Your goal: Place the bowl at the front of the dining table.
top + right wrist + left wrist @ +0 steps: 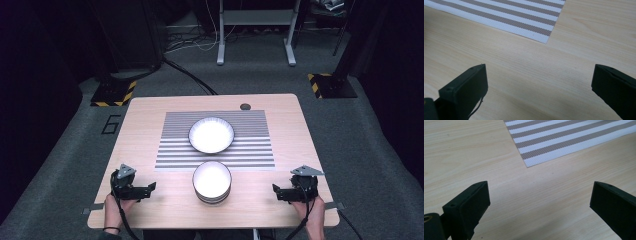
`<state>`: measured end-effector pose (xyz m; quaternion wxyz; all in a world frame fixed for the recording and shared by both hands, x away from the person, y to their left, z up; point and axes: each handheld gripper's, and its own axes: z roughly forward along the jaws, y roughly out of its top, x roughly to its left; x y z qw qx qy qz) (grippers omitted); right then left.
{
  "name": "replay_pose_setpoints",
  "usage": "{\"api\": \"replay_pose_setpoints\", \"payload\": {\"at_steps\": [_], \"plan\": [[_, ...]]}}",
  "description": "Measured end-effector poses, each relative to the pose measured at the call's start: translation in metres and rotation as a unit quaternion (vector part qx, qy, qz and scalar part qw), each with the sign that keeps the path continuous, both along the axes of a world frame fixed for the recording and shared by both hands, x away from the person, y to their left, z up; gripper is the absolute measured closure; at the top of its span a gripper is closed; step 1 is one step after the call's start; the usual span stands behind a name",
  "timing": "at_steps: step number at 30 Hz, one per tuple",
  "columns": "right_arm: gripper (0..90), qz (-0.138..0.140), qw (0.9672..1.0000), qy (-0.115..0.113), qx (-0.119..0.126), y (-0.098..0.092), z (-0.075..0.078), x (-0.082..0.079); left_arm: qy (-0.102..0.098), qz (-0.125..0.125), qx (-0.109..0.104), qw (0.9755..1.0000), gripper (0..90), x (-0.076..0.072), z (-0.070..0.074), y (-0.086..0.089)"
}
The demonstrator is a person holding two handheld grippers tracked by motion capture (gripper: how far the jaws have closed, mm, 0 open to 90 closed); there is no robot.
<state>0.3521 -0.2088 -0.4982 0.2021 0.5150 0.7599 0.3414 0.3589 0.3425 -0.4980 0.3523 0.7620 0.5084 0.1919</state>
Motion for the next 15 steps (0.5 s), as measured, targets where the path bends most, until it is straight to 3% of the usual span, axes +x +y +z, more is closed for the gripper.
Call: {"api": "replay_pose_setpoints", "payload": {"at_steps": [8, 15], "plan": [[0.5, 0.017, 0.9998, -0.001, -0.005, 0.010, 0.010, 0.003, -0.001, -0.015, -0.018, 0.9997, 2.2, -0.001, 0.010, -0.007], [1.2, 0.037, 0.9993, -0.005, 0.000, 0.022, 0.021, 0.004, -0.011, -0.036, -0.021, 0.9991, 2.0, -0.001, 0.022, -0.016]]}}
